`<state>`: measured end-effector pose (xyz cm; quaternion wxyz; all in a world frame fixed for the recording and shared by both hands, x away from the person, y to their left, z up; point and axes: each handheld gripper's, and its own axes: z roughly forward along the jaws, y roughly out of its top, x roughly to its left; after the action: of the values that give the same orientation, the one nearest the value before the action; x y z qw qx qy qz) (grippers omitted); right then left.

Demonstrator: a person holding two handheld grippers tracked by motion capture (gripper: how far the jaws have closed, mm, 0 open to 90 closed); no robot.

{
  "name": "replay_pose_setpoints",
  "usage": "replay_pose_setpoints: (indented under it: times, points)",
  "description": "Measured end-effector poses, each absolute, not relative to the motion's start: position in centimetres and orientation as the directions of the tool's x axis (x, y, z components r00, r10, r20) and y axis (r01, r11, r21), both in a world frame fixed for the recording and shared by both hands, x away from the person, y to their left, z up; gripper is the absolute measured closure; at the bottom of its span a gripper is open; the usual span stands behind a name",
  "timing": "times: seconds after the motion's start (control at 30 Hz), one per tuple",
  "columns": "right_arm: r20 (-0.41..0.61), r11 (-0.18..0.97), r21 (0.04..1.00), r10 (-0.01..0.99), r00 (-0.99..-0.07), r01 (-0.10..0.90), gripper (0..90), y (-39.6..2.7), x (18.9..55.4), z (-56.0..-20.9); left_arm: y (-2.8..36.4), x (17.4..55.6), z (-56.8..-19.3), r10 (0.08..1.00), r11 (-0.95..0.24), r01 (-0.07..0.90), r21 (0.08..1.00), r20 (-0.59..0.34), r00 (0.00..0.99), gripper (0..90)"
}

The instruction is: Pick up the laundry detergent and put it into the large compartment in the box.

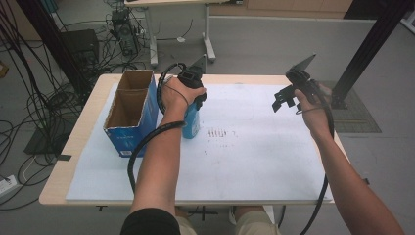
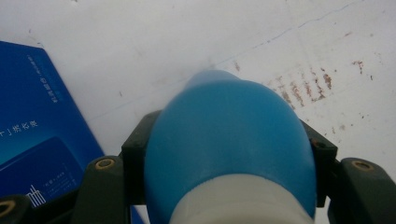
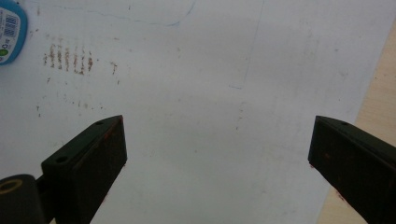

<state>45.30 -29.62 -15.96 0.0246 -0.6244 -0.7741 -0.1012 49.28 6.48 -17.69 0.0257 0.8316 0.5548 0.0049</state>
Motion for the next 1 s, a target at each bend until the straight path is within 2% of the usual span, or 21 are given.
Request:
replay_pose_setpoints:
  times: [1.0]
  points:
    - [0.164, 0.196, 0.121, 0.963, -0.214, 0.973, 4.3, -29.7, 45.28, -15.87, 6.53, 49.27, -17.7, 0.922, -0.385, 0.922, 0.047, -0.023, 0.386, 38.9]
